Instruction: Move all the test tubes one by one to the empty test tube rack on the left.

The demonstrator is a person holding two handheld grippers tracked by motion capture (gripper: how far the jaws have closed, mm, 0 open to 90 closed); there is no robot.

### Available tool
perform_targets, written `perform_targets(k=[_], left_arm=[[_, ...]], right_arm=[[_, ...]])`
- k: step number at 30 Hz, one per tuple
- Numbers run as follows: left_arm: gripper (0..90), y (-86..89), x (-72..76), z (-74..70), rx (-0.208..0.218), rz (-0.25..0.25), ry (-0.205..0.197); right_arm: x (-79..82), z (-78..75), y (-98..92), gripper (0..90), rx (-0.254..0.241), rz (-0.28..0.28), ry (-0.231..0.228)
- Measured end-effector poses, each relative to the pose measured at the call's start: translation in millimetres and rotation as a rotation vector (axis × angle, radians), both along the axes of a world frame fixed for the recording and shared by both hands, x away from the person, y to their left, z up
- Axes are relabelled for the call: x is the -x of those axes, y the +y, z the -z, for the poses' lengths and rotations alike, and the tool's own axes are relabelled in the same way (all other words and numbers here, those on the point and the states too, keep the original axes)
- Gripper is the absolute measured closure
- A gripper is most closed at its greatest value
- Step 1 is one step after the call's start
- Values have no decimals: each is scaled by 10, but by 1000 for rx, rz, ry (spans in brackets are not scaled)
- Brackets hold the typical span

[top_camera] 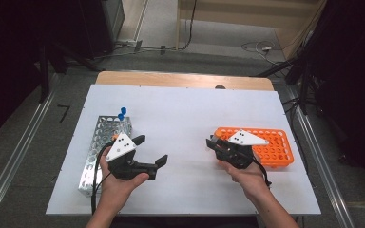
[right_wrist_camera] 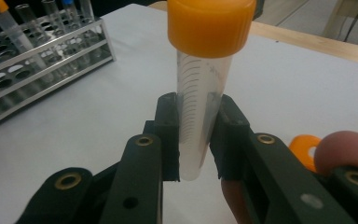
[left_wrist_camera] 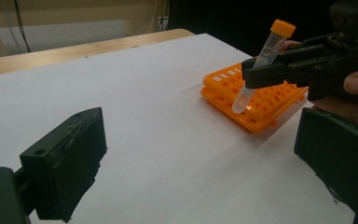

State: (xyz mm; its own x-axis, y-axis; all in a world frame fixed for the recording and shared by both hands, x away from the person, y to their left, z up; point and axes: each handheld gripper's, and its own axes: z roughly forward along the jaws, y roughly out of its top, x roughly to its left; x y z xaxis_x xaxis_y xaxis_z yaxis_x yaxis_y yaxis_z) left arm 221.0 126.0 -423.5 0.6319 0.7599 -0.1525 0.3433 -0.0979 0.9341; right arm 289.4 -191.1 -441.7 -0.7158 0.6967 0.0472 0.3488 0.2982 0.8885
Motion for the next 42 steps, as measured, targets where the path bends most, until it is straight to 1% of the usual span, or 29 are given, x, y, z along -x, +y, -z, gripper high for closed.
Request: perform_targets(k=[2, 7, 9, 14, 15, 19, 21, 27, 32, 35, 38, 42], left_arm=[[21, -26, 3, 0, 1, 7, -1], [30, -87, 14, -3, 8, 26, 0], [35, -110, 17, -6, 3, 35, 0], [62, -174, 20, -2, 10, 70, 2], [81, -182, 24, -3, 12, 75, 1], [172, -226, 37, -8, 20, 114, -12], [230, -253, 42, -8, 23, 140, -17], [387, -345, 56, 7, 23, 186, -21], [481, -404, 66, 20, 18, 214, -18], [535, -423, 72, 23, 10, 230, -19], [589, -435, 78, 27, 14, 241, -19], [660, -432, 81, 25, 14, 262, -21]], right_arm=[[21, 7, 33, 719, 4, -16, -5], [90, 23, 134, 719, 10, -49, 0], [117, 30, 180, 719, 10, -65, 4], [178, 41, 284, 719, 15, -102, 3], [192, 44, 307, 718, 20, -115, -2], [240, 53, 381, 719, 21, -147, 3], [273, 57, 429, 719, 25, -165, 2], [373, 82, 566, 718, 40, -222, 6], [473, 100, 679, 719, 57, -283, 4], [522, 102, 719, 719, 63, -309, 11], [557, 101, 748, 718, 69, -336, 3], [577, 90, 764, 718, 69, -347, 6]])
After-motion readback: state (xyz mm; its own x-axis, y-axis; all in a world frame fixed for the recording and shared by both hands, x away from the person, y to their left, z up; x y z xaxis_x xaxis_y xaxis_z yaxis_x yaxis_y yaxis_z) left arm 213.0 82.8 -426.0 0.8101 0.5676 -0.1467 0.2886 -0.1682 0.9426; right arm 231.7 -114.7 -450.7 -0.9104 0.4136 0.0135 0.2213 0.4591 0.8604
